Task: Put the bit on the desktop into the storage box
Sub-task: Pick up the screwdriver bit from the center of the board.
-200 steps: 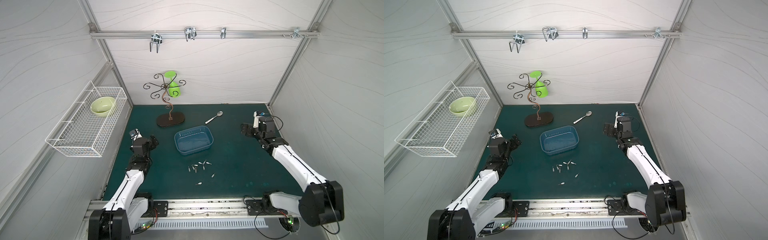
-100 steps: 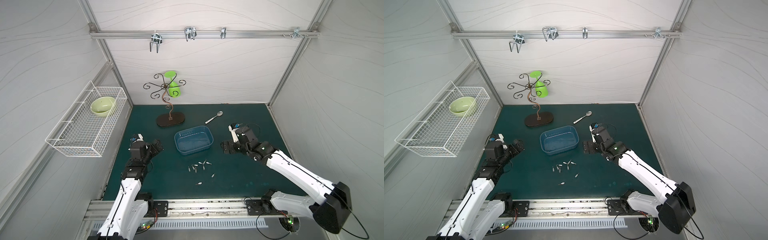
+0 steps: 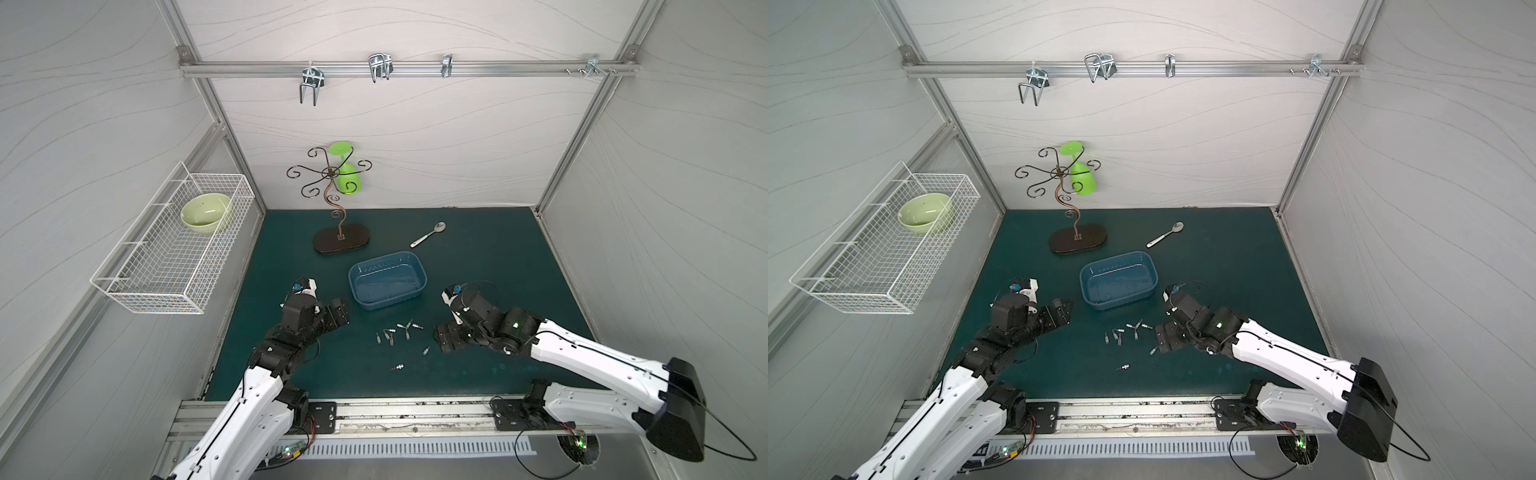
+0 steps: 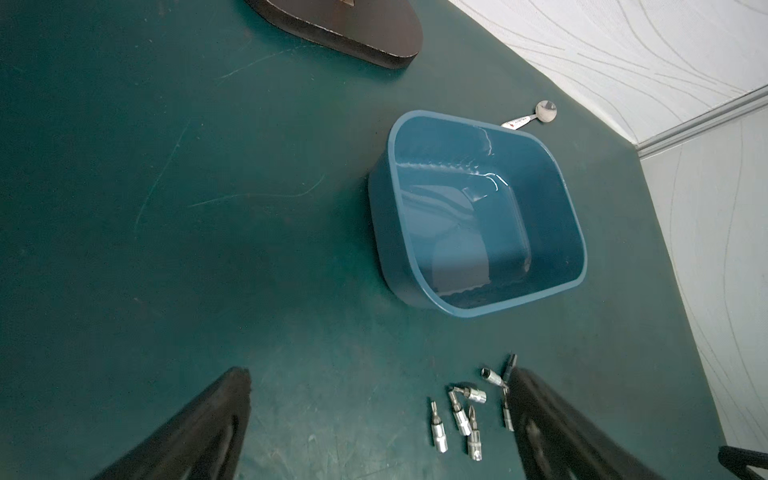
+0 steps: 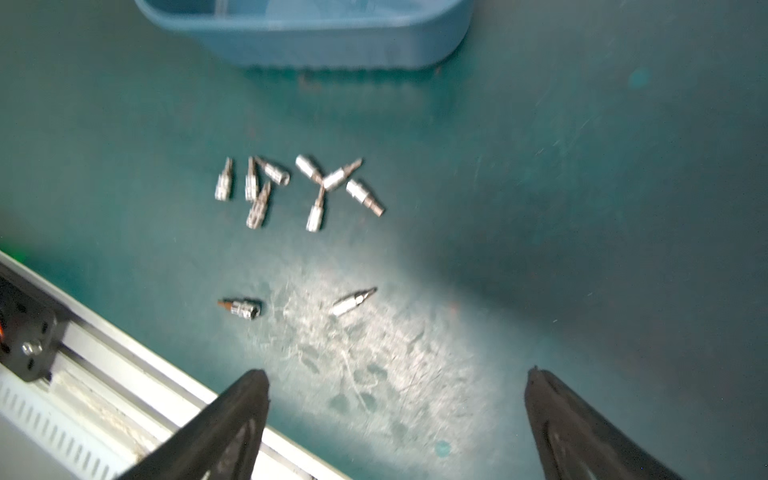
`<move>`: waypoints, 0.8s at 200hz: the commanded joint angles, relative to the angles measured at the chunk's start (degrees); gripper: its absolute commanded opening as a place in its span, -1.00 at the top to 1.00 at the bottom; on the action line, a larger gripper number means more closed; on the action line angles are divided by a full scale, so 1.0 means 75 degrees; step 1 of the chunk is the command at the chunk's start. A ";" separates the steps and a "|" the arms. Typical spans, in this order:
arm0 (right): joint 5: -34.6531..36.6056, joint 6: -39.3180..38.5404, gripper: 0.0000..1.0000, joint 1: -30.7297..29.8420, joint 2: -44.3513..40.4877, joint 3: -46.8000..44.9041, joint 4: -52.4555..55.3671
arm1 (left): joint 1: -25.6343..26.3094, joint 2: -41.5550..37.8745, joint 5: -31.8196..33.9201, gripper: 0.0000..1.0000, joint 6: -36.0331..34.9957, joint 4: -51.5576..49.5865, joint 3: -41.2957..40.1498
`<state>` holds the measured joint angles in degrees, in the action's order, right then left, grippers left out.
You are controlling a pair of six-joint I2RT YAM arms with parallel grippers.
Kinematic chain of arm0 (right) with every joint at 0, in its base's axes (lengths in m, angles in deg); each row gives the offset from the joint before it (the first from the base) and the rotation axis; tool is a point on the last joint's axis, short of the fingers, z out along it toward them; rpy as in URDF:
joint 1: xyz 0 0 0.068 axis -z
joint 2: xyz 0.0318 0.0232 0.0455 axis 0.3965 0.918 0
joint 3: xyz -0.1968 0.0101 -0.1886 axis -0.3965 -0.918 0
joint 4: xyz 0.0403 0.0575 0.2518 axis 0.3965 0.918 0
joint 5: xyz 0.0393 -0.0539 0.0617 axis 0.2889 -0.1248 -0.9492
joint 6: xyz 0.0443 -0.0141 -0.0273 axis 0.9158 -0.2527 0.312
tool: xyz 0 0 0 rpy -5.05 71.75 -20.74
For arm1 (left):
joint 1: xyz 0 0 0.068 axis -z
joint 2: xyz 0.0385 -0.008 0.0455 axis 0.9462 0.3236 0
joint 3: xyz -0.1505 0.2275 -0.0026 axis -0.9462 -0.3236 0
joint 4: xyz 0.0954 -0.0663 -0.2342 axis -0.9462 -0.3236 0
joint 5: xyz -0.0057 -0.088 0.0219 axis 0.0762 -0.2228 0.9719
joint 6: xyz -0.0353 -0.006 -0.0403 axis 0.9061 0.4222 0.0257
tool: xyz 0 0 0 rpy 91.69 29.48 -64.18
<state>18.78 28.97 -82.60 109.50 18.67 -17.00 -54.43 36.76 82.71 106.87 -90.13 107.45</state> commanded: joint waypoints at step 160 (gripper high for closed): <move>-0.0391 0.1144 -0.32 -0.0855 0.2690 0.0493 -0.1143 | 0.0095 -0.0927 0.0260 -0.99 -0.0755 0.0225 -0.0968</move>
<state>17.75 36.82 -88.42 127.42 20.92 -23.34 -54.06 31.45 83.25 101.27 -90.81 100.19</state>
